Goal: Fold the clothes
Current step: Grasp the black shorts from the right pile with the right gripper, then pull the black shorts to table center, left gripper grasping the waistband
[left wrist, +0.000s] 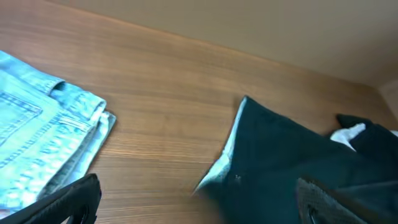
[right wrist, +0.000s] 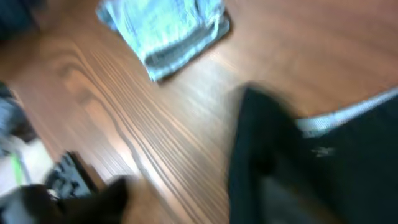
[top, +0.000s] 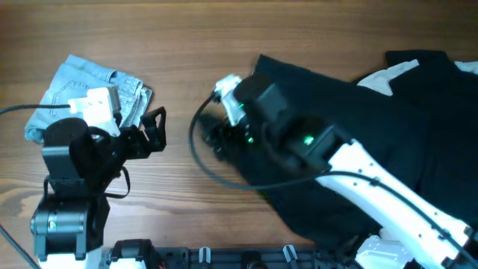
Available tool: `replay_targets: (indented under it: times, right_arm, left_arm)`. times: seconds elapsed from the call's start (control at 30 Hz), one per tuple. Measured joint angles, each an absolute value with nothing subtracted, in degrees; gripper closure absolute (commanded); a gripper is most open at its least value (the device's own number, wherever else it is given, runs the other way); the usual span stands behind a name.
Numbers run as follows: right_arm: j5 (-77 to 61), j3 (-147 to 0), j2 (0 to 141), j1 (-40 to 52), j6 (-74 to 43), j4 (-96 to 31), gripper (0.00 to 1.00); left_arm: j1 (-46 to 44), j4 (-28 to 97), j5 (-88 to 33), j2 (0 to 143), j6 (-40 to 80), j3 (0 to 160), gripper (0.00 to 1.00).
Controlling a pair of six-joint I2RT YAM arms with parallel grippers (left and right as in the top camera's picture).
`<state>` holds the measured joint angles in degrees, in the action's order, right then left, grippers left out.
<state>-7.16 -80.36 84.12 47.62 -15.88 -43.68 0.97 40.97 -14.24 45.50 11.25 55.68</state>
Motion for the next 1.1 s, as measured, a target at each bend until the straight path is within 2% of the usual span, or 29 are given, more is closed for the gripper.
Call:
replay_targets:
  times: [0.07,0.13,0.2,0.3,0.37,0.5,0.57,0.67,0.73,0.8,0.87,0.97,1.1]
  right_arm:
    - [1.50,-80.36,83.77,46.06,-18.39,-44.91,0.12]
    - [5.56,-80.36,81.78,41.54,-20.93,-45.89,0.13]
    - [7.92,-80.36,76.23,35.62,-22.79,-46.26,0.14]
    - [9.13,-80.40,67.02,30.55,-23.90,-47.88,0.17]
    - [9.34,-80.42,63.29,29.56,-25.58,-49.84,0.17]
    - [9.50,-80.58,61.78,29.41,-28.51,-54.00,0.17]
    - [9.50,-80.62,62.57,29.45,-28.99,-56.10,0.17]
    - [9.50,-80.64,64.16,29.45,-29.36,-57.76,0.18]
    - [9.50,-80.64,65.19,29.45,-29.39,-57.82,0.19]
    - [9.50,-80.64,66.67,29.45,-29.78,-57.84,0.20]
    - [9.50,-80.64,67.55,29.45,-30.41,-57.84,0.21]
    - [9.50,-80.64,68.58,29.45,-30.85,-57.82,0.23]
    - [9.52,-80.64,68.58,29.45,-30.85,-57.84,0.23]
  left_arm:
    - [0.97,40.97,-13.30,44.56,11.25,55.68,0.04]
    - [0.80,40.95,-13.15,45.45,11.20,55.68,0.15]
    - [-0.80,40.01,-14.04,48.56,10.22,55.79,0.16]
    - [-8.32,35.11,-16.40,60.47,7.20,56.25,0.15]
    - [-15.16,26.46,-17.08,72.44,4.51,56.64,0.18]
    - [-23.09,3.29,-17.47,93.93,1.85,56.29,0.35]
    - [-24.80,-6.26,-17.52,102.52,1.37,56.49,0.31]
    - [-25.08,-10.90,-16.99,110.13,1.15,56.47,0.34]
    - [-25.08,-11.64,-16.21,113.01,1.13,56.47,0.46]
    - [-25.08,-12.03,-15.88,114.02,1.08,56.49,0.73]
    - [-25.06,-12.05,-14.11,114.50,0.97,56.53,0.94]
    - [-25.12,-12.80,-7.97,115.46,1.13,57.21,0.96]
    - [-24.93,-14.00,7.25,116.16,1.10,57.78,0.96]
